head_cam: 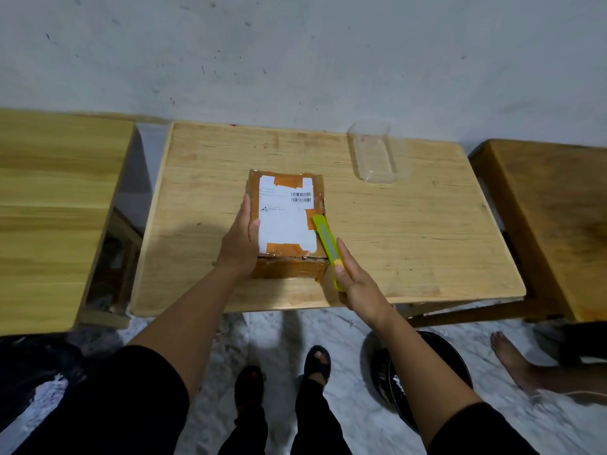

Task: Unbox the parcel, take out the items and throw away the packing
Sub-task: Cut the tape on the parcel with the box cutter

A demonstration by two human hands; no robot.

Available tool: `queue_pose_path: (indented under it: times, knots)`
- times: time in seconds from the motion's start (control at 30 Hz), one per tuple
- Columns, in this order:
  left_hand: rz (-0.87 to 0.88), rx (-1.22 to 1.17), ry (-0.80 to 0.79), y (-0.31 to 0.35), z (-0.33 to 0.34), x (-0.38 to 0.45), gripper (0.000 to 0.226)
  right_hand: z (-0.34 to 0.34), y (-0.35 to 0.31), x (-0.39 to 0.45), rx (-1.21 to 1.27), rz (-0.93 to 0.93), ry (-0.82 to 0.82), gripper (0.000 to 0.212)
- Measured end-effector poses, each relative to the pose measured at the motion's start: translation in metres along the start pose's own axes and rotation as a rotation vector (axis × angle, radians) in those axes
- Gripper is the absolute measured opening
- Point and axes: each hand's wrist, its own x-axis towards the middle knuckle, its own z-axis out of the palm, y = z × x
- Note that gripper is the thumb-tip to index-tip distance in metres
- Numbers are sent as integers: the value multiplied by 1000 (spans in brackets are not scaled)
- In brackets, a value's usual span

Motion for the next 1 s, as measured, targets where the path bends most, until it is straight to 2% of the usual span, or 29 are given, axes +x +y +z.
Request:
queue_pose_path:
  times: [0.13,0.4,0.53,0.73,0.87,1.0]
  knots:
    - [-2,-2,-8,2,0,-1,51,-7,10,3,44,9,-22,50]
    - [-57,-23,3,1,4,0,51,-36,-2,66,109,-56,204,47]
    - [-87,-15,37,-1,7,2,51,-50,-12,114,70,-42,256,49]
    - [-130,9,71,0,10,4,54,-67,-21,179,-8,-29,250,49]
    - [-163,-129,91,2,9,0,49,-75,-33,214,-170,-28,282,50]
    - [-162,-95,98,3,9,1,49,-84,-35,235,-312,-11,242,52]
